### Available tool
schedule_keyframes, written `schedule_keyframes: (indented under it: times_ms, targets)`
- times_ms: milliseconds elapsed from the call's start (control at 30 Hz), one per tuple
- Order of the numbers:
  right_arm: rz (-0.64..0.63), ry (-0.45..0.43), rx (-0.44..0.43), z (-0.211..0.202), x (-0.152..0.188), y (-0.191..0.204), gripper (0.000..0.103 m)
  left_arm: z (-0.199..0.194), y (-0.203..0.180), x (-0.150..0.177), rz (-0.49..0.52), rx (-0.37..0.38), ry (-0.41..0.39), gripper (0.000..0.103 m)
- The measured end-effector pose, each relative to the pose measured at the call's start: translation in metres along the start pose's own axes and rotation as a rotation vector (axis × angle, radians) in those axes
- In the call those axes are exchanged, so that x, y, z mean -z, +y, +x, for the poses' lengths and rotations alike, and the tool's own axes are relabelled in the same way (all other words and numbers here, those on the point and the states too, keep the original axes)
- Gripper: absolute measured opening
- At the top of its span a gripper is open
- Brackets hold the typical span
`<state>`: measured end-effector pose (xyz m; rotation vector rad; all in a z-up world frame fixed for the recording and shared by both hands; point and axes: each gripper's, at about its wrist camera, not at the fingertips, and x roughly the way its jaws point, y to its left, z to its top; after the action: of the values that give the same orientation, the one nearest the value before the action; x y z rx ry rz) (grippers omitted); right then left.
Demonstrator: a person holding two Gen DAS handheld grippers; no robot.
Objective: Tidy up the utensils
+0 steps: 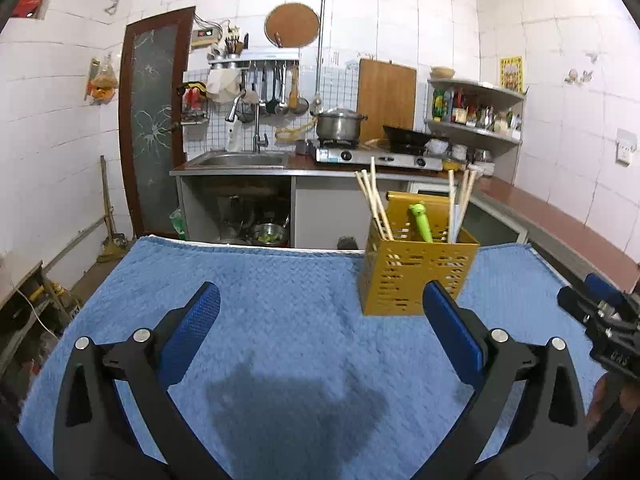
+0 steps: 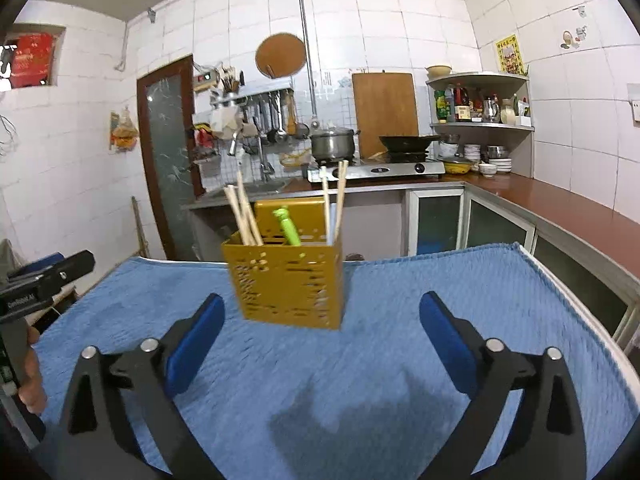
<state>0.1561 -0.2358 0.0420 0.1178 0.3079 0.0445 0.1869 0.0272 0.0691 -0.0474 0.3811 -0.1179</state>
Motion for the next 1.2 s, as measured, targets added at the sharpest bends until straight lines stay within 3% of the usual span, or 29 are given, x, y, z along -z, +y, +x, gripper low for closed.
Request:
schedule_keyframes:
  times_ms: [100,233,400,533,633,867,1200]
  targets:
    - [0.009,-0.007,-0.018,-0.020,0.018,0.008,0.099,-0.024,-0.003,0.020,-0.005,0.012,-0.008,0.098]
    - [-0.028,-0.002,0.001,-0.033,0.044,0.017,0.099,-0.043,-0.009,0.046,0.002,-0.029,-0.041,0.098]
    - [-0.027,0.003,0.023,-0.044,0.063,0.020,0.099,-0.054,-0.007,0.071,-0.019,-0.055,-0.062,0.098]
    - [-0.054,-0.032,0.036,-0.046,0.077,0.023,0.099,-0.050,-0.012,0.089,0.023,-0.089,-0.090,0.098]
    - [-0.053,-0.032,0.019,-0.043,0.079,0.024,0.099,-0.042,-0.016,0.093,0.047,-0.086,-0.060,0.098]
    - [-0.040,-0.086,0.036,-0.052,0.085,0.018,0.099,-0.041,-0.013,0.099,0.020,-0.089,-0.072,0.098]
    - [-0.029,-0.102,0.065,-0.055,0.085,0.015,0.099,-0.036,-0.027,0.109,0.078,-0.090,-0.057,0.098]
